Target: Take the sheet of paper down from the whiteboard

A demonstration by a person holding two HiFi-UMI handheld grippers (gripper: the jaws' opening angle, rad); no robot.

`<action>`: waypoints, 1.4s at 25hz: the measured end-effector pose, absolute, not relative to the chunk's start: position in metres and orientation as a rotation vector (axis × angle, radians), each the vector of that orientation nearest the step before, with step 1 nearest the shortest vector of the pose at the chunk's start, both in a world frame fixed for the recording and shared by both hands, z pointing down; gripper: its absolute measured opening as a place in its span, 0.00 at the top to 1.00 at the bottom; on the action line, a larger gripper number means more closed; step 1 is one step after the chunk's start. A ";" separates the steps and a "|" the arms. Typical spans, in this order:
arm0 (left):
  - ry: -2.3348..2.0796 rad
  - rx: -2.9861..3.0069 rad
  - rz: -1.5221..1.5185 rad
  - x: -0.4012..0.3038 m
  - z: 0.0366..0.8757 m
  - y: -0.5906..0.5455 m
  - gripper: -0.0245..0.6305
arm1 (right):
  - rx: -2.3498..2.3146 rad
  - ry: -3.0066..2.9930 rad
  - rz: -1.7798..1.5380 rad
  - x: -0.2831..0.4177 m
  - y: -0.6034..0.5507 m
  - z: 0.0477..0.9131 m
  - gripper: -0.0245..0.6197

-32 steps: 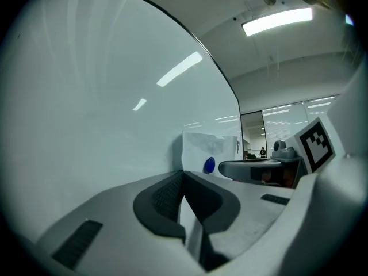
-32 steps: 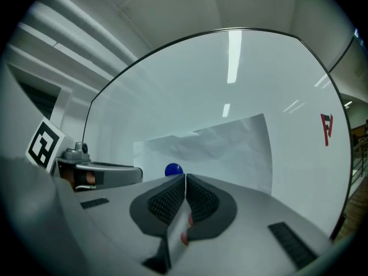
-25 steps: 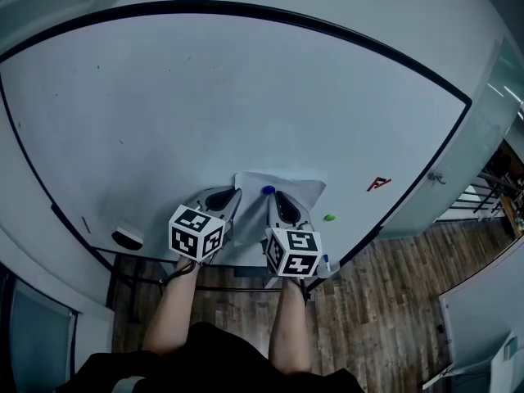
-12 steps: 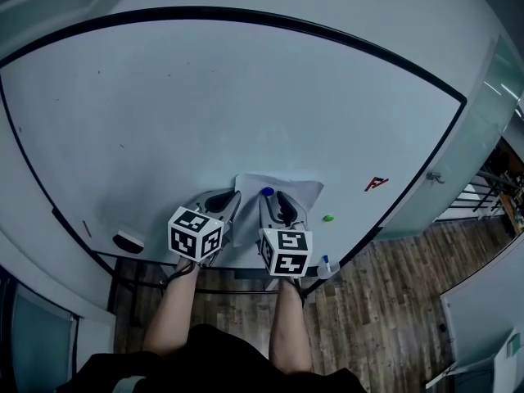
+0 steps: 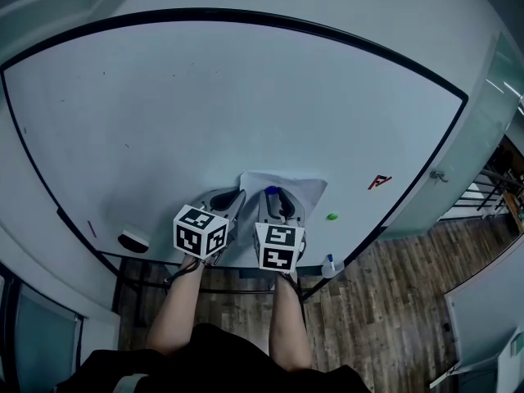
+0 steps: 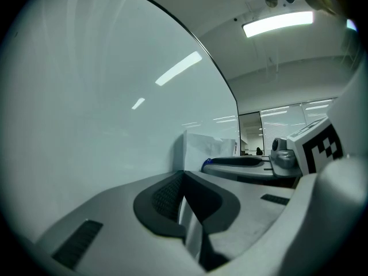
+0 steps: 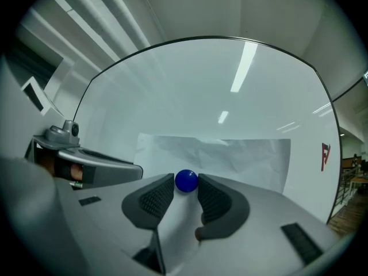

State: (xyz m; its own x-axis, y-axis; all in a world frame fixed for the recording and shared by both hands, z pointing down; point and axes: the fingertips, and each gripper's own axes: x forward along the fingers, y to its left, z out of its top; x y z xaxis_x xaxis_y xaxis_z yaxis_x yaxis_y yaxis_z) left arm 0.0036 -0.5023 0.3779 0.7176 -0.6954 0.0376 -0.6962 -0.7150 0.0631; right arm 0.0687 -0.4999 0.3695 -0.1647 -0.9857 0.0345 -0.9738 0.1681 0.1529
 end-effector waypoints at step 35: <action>-1.107 2.834 0.023 0.000 0.391 -0.499 0.93 | 1.981 -2.356 -0.124 0.069 -0.501 0.374 0.75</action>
State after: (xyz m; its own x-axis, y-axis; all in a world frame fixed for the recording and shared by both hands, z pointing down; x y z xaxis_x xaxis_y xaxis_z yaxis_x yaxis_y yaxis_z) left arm -0.0001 -0.4994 0.3906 0.7358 -0.6754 0.0502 -0.6769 -0.7310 0.0868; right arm 0.0691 -0.5008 0.3745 -0.1716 -0.9852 -0.0052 -0.9803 0.1702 0.1004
